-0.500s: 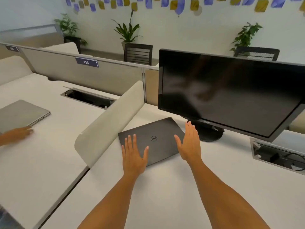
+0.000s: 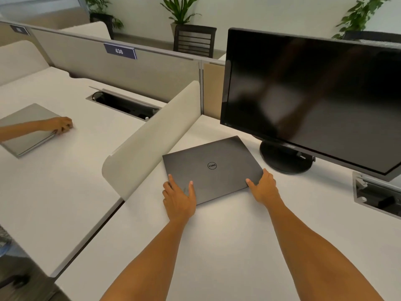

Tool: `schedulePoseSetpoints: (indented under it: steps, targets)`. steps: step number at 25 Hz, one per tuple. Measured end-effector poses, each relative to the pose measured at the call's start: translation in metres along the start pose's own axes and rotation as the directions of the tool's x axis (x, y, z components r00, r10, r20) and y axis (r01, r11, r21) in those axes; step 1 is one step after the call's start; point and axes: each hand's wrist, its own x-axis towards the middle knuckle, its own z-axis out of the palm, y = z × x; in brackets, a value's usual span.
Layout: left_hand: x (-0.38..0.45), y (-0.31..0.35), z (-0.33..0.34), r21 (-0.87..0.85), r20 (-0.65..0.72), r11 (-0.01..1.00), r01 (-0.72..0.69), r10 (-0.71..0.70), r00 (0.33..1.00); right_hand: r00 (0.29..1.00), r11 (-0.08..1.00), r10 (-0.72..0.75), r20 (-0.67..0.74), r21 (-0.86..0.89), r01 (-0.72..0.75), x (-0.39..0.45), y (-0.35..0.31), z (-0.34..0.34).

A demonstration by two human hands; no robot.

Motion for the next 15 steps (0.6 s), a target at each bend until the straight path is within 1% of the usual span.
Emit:
schedulePoseSetpoints:
  steps: [2,3,5,7,9,11,15]
  targets:
    - [0.009,0.013,-0.002,-0.084,0.006,0.983,0.165,-0.165,0.986,1.000,1.000,0.017,0.010,0.017,-0.018,0.009,-0.002,-0.006]
    - [0.015,0.019,-0.003,-0.105,0.022,0.960,0.259,-0.258,0.966,0.999,0.999,0.032,0.019,0.043,-0.033,0.014,-0.005,-0.010]
    - [0.027,0.029,-0.003,-0.123,0.064,0.889,0.442,-0.437,0.897,0.997,0.995,0.066,0.036,0.072,-0.068,0.024,-0.010,-0.013]
    - [0.038,0.038,-0.007,-0.144,0.125,0.802,0.580,-0.567,0.814,0.992,0.991,0.111,0.060,0.065,-0.115,0.031,-0.015,-0.014]
    - [0.047,0.042,-0.012,-0.146,0.212,0.746,0.650,-0.618,0.757,0.984,0.982,0.160,0.072,0.085,-0.166,0.035,-0.017,-0.013]
    - [0.052,0.044,-0.018,-0.145,0.285,0.720,0.678,-0.626,0.726,0.975,0.968,0.205,0.091,0.128,-0.216,0.040,-0.017,-0.014]
    - [0.057,0.039,-0.020,-0.070,0.340,0.743,0.666,-0.610,0.716,0.958,0.940,0.243,0.152,0.205,-0.271,0.045,-0.011,-0.020]
